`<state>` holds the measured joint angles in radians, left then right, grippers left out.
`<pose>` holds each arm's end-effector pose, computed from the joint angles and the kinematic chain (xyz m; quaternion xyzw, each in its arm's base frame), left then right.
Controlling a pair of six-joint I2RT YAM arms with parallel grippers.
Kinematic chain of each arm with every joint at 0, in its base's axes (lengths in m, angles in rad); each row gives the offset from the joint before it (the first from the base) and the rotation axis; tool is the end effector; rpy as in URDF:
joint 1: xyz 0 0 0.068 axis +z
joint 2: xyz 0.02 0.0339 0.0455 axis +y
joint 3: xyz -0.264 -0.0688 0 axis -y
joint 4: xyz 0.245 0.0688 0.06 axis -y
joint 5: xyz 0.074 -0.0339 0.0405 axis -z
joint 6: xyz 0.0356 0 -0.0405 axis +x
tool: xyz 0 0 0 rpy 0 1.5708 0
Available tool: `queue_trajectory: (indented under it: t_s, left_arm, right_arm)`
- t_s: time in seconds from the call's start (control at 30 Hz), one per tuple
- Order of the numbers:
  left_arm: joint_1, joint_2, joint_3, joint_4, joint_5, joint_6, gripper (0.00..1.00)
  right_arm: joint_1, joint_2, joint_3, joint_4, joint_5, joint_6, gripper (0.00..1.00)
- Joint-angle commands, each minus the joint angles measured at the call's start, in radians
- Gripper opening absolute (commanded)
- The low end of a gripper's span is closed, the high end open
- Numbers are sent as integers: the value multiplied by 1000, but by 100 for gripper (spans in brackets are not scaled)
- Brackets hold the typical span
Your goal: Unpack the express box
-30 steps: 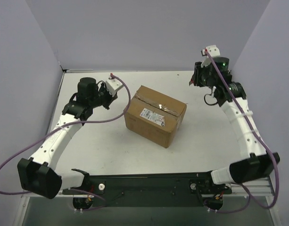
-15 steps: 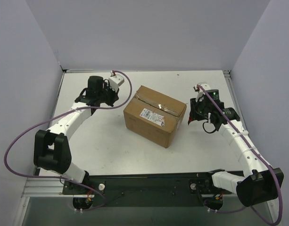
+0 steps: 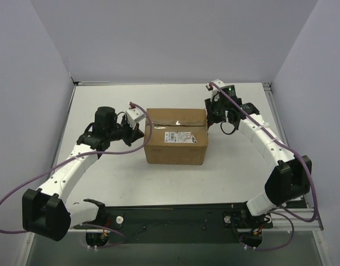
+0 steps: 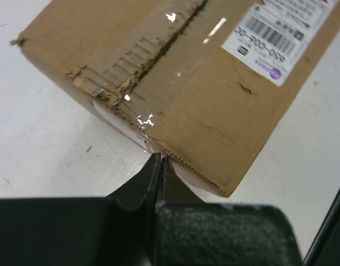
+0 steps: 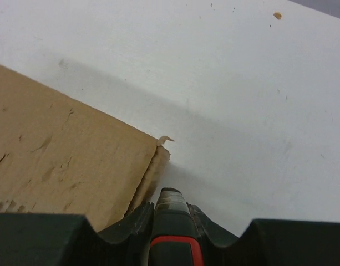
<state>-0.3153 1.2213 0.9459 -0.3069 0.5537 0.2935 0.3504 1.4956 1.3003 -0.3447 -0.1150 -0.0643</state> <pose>0.2497 -0.1011 0.2953 0.3775 0.7690 -0.2456 0.4537 0.3235 0.1226 0.3318 -0.2065 0.8442 0.1196 0.4799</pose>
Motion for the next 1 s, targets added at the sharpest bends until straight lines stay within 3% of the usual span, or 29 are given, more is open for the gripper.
queue_trajectory:
  t_s: [0.0, 0.07, 0.17, 0.2, 0.23, 0.3, 0.4, 0.43, 0.57, 0.73, 0.83, 0.97]
  left_arm:
    - [-16, -77, -56, -106, 95, 81, 0]
    - [-15, -106, -67, -155, 62, 116, 0]
    - [-7, -141, -16, -282, -12, 219, 12]
    - [-4, -154, 5, -311, -43, 234, 20]
    - [-2, -175, 26, -364, -55, 260, 36]
    - [-4, -195, 123, -405, -55, 272, 44]
    - [-24, -207, 266, -353, -25, 176, 53]
    - [-75, -197, 296, -336, -15, 162, 58]
    - [-232, -74, 396, -298, -43, 176, 62]
    - [-405, 90, 433, -204, -123, 308, 64]
    - [-491, 179, 471, -136, -150, 337, 65]
    - [-564, 290, 551, -146, -172, 361, 65]
  right_arm:
    - [16, 103, 125, 90, -5, -2, 0]
    - [-1, 139, 158, 81, -2, 27, 0]
    - [-57, 143, 215, 58, -6, 52, 0]
    - [-91, 134, 221, 56, -8, 55, 0]
    - [-108, 120, 224, 56, -15, 60, 0]
    - [-143, 69, 223, 49, -31, 64, 0]
    - [-215, -9, 215, 35, -101, 144, 0]
    - [-250, -26, 218, 30, -161, 161, 0]
    - [-281, -153, 167, 90, -195, 273, 0]
    - [-310, -337, -61, 396, -224, 471, 0]
    - [-347, -342, -105, 397, -368, 573, 0]
    - [-384, -391, -200, 430, -374, 543, 0]
